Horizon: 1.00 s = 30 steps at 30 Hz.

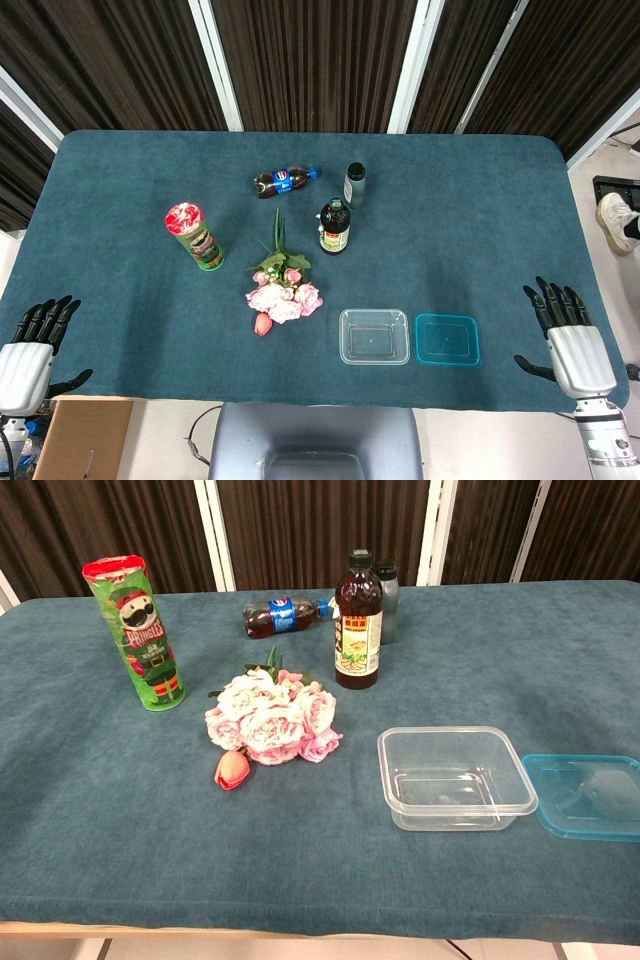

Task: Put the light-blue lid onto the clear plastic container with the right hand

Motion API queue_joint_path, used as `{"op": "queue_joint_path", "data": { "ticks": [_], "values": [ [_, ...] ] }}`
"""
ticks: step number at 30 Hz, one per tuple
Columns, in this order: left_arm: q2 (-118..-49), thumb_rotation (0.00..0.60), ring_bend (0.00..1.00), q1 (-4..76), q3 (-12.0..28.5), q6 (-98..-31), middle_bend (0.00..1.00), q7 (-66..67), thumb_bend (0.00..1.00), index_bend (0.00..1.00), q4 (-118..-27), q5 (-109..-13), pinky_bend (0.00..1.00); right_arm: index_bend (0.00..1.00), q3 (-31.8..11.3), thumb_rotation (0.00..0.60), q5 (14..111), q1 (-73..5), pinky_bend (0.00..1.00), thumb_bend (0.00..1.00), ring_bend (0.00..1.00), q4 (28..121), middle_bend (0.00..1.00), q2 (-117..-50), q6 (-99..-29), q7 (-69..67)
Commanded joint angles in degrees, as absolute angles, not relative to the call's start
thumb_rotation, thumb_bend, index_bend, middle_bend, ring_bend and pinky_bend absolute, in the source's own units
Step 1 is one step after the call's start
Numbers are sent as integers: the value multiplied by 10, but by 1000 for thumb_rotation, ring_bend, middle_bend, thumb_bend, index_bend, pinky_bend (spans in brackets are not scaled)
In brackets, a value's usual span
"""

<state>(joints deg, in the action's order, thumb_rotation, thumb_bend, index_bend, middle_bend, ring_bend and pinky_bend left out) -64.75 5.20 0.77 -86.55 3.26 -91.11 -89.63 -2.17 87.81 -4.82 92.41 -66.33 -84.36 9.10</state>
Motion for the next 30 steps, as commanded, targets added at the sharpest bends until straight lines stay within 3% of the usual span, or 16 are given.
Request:
{"op": "queue_joint_path", "data": {
  "ticks": [1, 8, 17, 27, 30],
  "values": [
    [-647, 600, 37, 51, 7, -865, 40, 35, 442, 0, -913, -896, 95, 2, -22, 600, 875, -49, 0, 144, 0, 927, 0, -662, -840, 87],
    [-643, 600, 37, 51, 5, -863, 40, 29, 442, 0, -917, -897, 95, 0, -23, 600, 856, -66, 3, 143, 0, 930, 0, -655, -796, 73],
    [-644, 600, 37, 61, 7, -846, 41, 30, 442, 0, -916, -893, 95, 4, -30, 600, 812, -169, 2, 143, 0, 953, 0, -620, -602, 63],
    [-646, 600, 37, 67, 4, -836, 41, 35, 442, 0, -917, -896, 95, 22, -25, 600, 720, -221, 2, 143, 0, 941, 0, -663, -499, 130],
    [-645, 600, 37, 65, 3, -839, 41, 32, 443, 0, -917, -897, 95, 71, -19, 600, 705, -231, 3, 143, 0, 929, 0, -680, -482, 138]
  ]
}}
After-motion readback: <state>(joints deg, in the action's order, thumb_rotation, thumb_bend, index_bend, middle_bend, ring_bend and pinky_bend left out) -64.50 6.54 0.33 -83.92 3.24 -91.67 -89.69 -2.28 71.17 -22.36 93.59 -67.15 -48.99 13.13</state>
